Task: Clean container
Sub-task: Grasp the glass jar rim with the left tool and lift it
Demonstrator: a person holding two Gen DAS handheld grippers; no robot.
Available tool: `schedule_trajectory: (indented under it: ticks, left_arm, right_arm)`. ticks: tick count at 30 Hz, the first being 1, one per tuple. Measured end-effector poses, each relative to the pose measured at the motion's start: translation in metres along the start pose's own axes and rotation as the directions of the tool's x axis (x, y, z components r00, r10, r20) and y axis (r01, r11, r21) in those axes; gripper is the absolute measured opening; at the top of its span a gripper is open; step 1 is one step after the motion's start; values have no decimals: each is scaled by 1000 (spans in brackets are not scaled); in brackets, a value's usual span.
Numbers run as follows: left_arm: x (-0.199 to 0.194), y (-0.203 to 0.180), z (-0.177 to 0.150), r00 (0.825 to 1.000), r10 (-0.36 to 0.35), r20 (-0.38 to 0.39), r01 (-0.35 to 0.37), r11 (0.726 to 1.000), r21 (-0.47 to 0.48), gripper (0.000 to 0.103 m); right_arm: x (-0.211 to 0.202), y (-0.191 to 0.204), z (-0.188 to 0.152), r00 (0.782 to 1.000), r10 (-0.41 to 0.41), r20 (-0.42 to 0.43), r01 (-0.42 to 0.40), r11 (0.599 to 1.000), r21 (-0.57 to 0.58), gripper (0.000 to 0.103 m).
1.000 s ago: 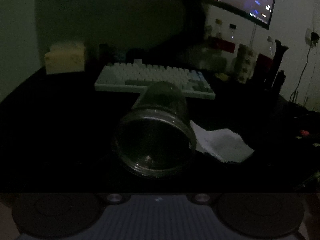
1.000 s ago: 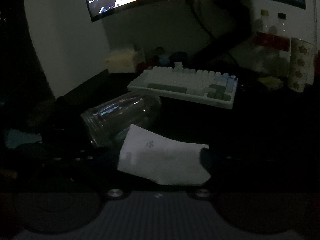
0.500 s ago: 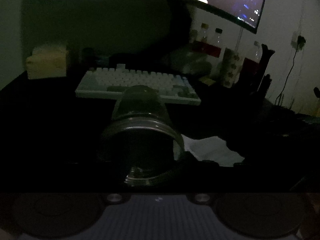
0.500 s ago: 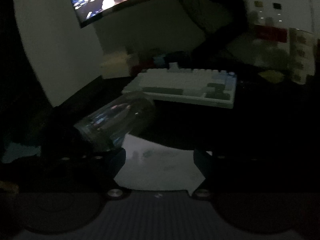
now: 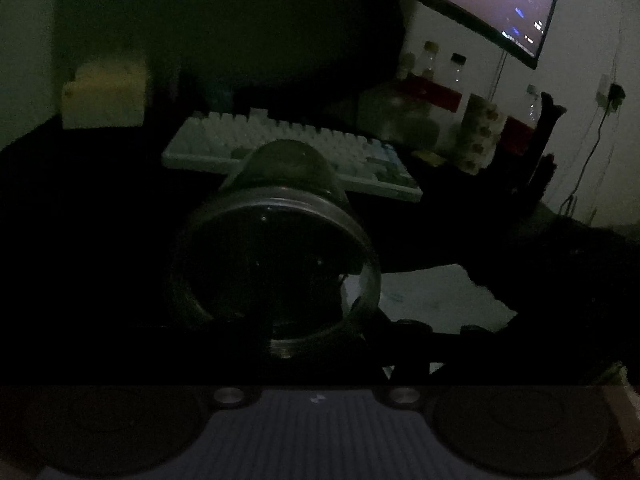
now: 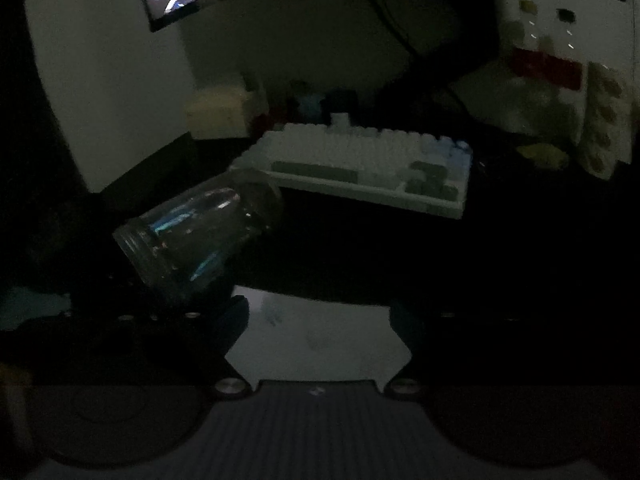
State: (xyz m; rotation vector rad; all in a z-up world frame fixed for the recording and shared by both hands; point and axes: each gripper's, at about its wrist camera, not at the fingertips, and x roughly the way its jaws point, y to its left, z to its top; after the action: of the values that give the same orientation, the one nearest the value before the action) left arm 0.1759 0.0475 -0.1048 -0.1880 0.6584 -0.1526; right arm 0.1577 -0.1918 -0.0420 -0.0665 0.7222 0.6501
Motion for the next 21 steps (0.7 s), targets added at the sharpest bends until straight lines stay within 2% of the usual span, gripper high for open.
schedule_trajectory:
  ticks: [1, 2, 3, 5, 6, 8, 10, 11, 13, 14, 16, 18, 21]
  left_arm:
    - [0, 1, 0, 1000, -3, -1, 3, 1000, 1, 45]
    - [-1, 2, 0, 1000, -9, -2, 9, 1000, -5, 45]
    - [-2, 4, 0, 1000, -18, -2, 18, 1000, -10, 45]
    - [-3, 7, 0, 1000, -22, 8, 22, 1000, -19, 50]
    - [-3, 9, -1, 1000, -20, 15, 21, 999, -28, 50]
    - [-4, 11, 0, 1000, -25, 13, 25, 999, -33, 49]
    - [-3, 15, 1, 999, -35, 10, 36, 998, -47, 45]
    - [-2, 17, 3, 999, -43, 7, 44, 997, -57, 44]
    - [-1, 22, 7, 997, -76, 0, 75, 993, -87, 33]
    - [-1, 24, 9, 996, -86, 2, 86, 992, -96, 31]
    - [-2, 25, 13, 996, -92, 20, 93, 990, -109, 20]
    - [-4, 24, 14, 995, -86, 45, 90, 991, -102, 17]
    - [-5, 25, 16, 991, -96, 94, 105, 989, -101, 12]
  right_arm:
    - [2, 1, 1, 1000, -7, -2, 7, 1000, -12, 68]
    - [4, 3, 1, 1000, -19, -7, 19, 1000, -23, 53]
    - [6, 4, 1, 999, -32, -11, 31, 999, -36, 46]
    - [10, 5, 1, 999, -44, -8, 44, 998, -54, 17]
    - [11, 5, 0, 999, -44, -12, 43, 997, -59, 13]
    - [13, 3, -1, 999, -42, -25, 41, 997, -59, 11]
    - [14, 0, -3, 998, -50, -36, 49, 998, -44, 14]
    - [14, -3, -3, 998, -53, -42, 52, 998, -31, 18]
    - [15, -9, -3, 997, -50, -51, 50, 999, 5, 55]
    - [14, -13, -3, 998, -43, -51, 44, 999, 29, 69]
    - [11, -20, -2, 998, -30, -49, 34, 996, 77, 75]
    - [8, -24, -1, 999, -20, -49, 25, 994, 104, 80]
    - [7, -19, -4, 999, -25, -35, 27, 998, 63, 81]
